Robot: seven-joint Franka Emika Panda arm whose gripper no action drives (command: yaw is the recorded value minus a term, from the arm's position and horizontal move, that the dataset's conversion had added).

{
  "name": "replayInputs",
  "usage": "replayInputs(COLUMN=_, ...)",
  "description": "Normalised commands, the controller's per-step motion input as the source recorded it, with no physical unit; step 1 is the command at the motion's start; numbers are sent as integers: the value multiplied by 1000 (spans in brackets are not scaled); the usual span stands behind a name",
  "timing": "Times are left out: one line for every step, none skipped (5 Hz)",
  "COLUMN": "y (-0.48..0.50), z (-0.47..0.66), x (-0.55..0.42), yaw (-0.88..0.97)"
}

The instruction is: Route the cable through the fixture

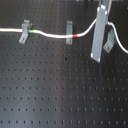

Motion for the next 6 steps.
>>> replayInputs(y=-30, z=471, x=-140, yaw=-129)
replayInputs(y=-60, z=401, x=-124, yaw=-148)
replayInputs(y=-41, z=284, x=-171, yaw=-128)
replayInputs(y=6, z=168, x=-156, yaw=-23)
replayInputs(y=36, z=5, x=13, yaw=0)
replayInputs(y=316, z=3, x=115, yaw=0)
